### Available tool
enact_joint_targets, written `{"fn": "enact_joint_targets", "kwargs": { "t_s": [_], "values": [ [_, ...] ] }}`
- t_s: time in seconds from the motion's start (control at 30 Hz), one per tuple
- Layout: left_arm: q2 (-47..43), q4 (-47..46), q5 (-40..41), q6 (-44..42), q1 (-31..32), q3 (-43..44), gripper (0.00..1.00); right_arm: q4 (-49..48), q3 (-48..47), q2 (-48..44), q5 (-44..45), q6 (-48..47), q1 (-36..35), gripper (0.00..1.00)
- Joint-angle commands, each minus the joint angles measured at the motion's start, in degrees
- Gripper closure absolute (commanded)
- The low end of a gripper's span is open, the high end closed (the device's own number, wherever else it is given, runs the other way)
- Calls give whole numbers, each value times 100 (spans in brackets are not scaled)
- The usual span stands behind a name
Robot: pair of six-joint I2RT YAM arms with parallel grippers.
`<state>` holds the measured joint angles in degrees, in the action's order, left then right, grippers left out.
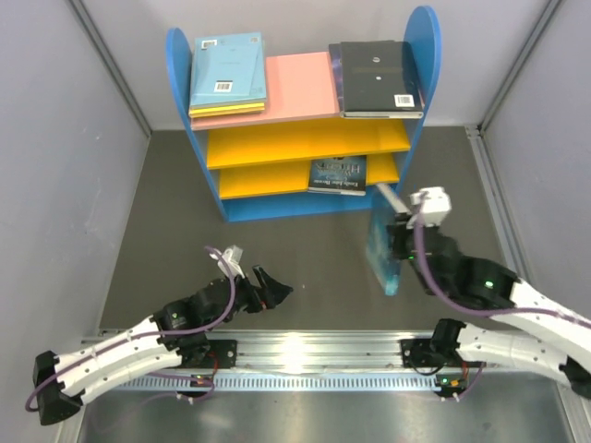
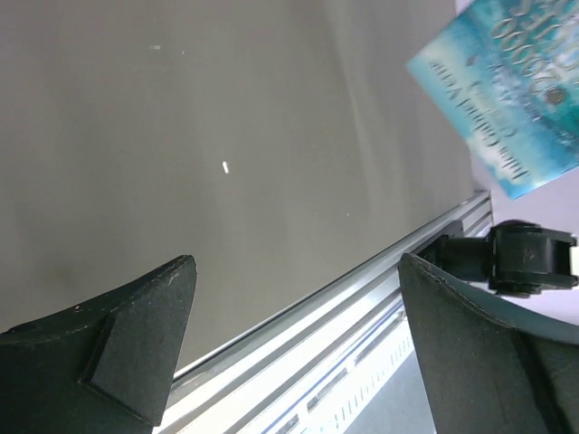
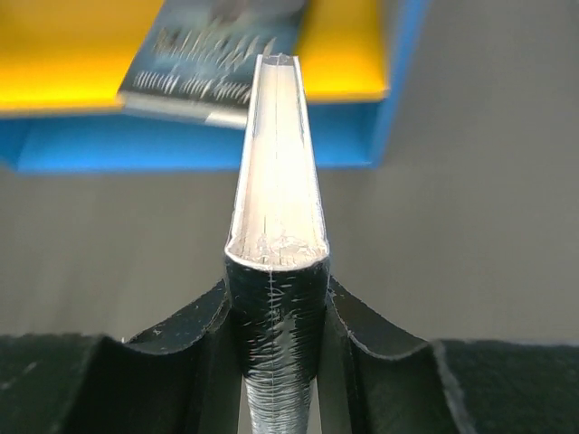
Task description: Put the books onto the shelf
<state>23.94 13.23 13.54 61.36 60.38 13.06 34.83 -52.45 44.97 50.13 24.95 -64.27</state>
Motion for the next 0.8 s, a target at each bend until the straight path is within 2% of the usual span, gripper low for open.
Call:
{"fn": "enact_joint_targets", "kwargs": {
  "t_s": [0.0,0.03,0.1,0.13,0.17,0.23,0.27,0.33,0.37,0.4,0.47,0.5,0.53,0.57,0.6,0.7,0.77],
  "values": [
    [-179,22,166,-89,-17,39,1,-996,-335,-998,-846,-359,956,100],
    [-180,-22,158,-81,-26,4,1,-978,-371,-1016,-951,-368,1108,100],
    [-110,-285,131,-63,-17,-101,1,-1188,-424,-964,-1713,-272,1625,100],
    [13,-391,79,-46,-26,-145,1,-1293,-424,-912,-2465,-184,1820,100],
    [83,-575,52,-46,-26,-146,1,-1425,-433,-824,-2812,-79,2013,100],
    [259,-664,-18,-28,-18,-111,1,-1479,-468,-586,-3436,150,2663,100],
    [425,-673,-96,-37,-17,-32,1,-1740,-294,-621,-4171,246,2926,100],
    [541,-612,-150,-63,-26,47,2,-2066,-48,-979,-4895,641,3787,100],
    [567,-577,-167,-72,-18,91,2,-2224,145,-1103,-5534,1008,4086,100],
    [550,-542,-168,-72,-17,92,2,-2287,234,-1200,-5862,1212,4689,100],
    [410,-480,-159,-72,-17,57,2,-2673,610,-1377,-7021,1704,5290,100],
    [348,-471,-124,-72,-17,30,2,-2935,804,-1420,-7461,2341,5885,100],
    [235,-445,-115,-81,-17,4,2,-3608,1024,-1456,-8231,2722,6187,100],
    [173,-418,-97,-89,-17,4,1,-3937,1452,-1491,-8543,3404,6520,100],
    [128,-392,-71,-98,-17,12,1,-4236,1648,-1639,-8816,3724,7141,100],
    [14,-243,-53,-125,-18,56,1,-5186,2264,-1807,-9590,4762,7910,100],
    [-13,-207,-36,-133,-26,65,1,-5991,2745,-1808,-9872,5481,8026,100]
  ]
}}
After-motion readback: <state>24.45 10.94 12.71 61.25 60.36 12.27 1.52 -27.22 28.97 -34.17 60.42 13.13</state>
